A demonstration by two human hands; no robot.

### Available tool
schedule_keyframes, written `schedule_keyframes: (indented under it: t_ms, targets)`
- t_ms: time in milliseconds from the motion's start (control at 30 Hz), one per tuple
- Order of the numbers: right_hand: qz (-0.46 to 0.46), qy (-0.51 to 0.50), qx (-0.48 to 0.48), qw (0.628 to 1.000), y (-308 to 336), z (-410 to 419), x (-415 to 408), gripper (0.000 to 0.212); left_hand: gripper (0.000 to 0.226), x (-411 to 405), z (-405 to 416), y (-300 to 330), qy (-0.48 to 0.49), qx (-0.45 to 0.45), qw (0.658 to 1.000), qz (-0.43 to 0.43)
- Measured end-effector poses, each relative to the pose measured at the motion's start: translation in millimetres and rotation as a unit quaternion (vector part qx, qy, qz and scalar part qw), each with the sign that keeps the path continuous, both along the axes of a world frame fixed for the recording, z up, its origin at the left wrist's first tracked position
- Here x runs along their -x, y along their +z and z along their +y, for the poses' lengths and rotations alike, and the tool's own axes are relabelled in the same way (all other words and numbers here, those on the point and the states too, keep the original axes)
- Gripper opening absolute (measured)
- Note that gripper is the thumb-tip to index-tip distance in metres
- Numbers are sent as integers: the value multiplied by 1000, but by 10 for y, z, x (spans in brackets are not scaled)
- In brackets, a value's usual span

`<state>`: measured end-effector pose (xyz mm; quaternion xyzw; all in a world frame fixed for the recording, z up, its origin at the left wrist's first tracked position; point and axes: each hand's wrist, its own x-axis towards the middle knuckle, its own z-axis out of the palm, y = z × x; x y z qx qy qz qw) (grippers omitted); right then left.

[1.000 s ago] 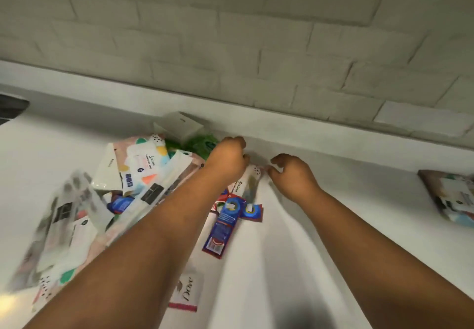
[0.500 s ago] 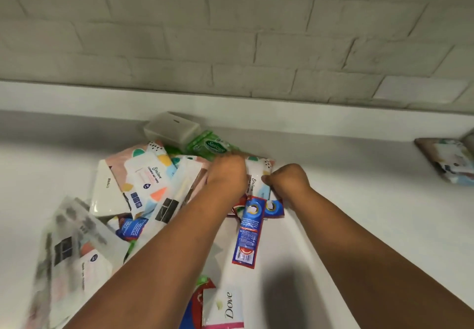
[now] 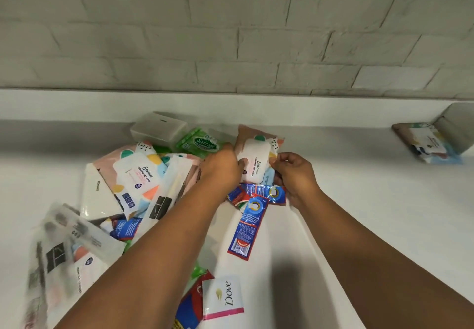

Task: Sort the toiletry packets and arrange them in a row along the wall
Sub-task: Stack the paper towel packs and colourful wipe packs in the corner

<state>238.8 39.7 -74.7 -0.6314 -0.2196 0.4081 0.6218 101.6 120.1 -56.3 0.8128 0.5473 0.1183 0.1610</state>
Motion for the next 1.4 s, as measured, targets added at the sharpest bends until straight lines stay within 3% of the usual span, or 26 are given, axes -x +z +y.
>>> schedule_keyframes:
  t_ms: [100, 167, 333, 500, 567, 767, 900, 1067, 1233, 1400]
  targets:
    - [11, -11, -21, 1000, 36, -41, -77, 9, 26, -36, 57, 7, -1, 9, 998, -56]
    - [14, -17, -42, 999, 80, -73, -161, 9, 23, -101, 72, 13, 6, 41, 987, -152]
    - [11, -25, -89, 996, 191, -157, -421, 10, 22, -330, 8, 81, 24, 140, 914, -381]
    - [20, -33, -101, 994, 231, -309, -705, 4, 16, -646, -148, 51, 4, 204, 856, -475]
    - [14, -29, -97, 995, 246, -413, -832, 3, 15, -815, -232, 29, 1, 215, 845, -490]
    - [22, 59, -71, 995, 292, -843, -1294, 42, 14, -1422, -573, 57, -2, 295, 784, -547]
    - [-6, 23, -47, 999, 265, -1190, -1725, 54, 16, -1936, -868, 42, -11, 346, 742, -575]
    - [-22, -45, -41, 998, 251, -1603, -2381, 44, 15, -2634, -1238, -17, -18, 402, 736, -545]
    - [-45, -77, -26, 996, 211, -1879, -3033, 40, 30, -3303, -1477, -84, -40, 431, 733, -525]
    - [-117, -90, 22, 989, 139, -1908, -3672, 32, 38, -3880, -1553, -139, -48, 423, 749, -507]
